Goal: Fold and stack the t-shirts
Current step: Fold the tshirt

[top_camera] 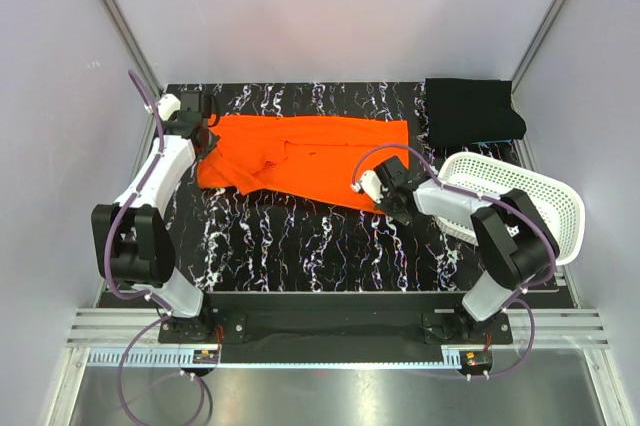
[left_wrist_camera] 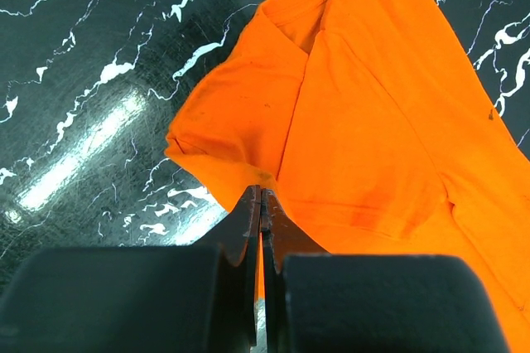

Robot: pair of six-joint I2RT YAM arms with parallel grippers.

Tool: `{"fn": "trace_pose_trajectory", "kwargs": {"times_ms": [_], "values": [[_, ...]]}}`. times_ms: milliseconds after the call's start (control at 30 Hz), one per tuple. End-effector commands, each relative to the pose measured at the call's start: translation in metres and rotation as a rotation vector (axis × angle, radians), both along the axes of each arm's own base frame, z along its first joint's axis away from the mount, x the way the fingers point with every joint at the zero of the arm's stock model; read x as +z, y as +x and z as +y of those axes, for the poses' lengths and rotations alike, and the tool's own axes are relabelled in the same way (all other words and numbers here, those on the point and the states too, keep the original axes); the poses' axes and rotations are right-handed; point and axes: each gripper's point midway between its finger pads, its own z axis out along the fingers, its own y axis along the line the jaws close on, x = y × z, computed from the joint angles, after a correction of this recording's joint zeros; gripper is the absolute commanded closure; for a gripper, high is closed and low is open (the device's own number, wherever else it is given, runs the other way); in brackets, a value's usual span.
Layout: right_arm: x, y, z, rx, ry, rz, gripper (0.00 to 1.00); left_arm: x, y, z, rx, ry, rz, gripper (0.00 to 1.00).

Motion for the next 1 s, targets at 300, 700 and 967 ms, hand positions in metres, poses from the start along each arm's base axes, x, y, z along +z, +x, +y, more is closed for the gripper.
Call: {"fn": "trace_pose_trajectory", "kwargs": {"times_ms": [300,700,967], "values": [[0.057,0.066,-0.013,-0.041,-0.005,-0.146,1.00,0.029,0.056,0.007,0.016,0.047,-0.098,1.00],[0.051,0.132,-0.022,0.001,-0.056,-0.154,1.00,0.018,0.107,0.016,0.013,0.081,-0.085,1.00],[0.052,0.161,-0.021,0.014,-0.102,-0.187,1.00,-0.003,0.124,0.023,0.029,0.091,-0.056,1.00]]}}
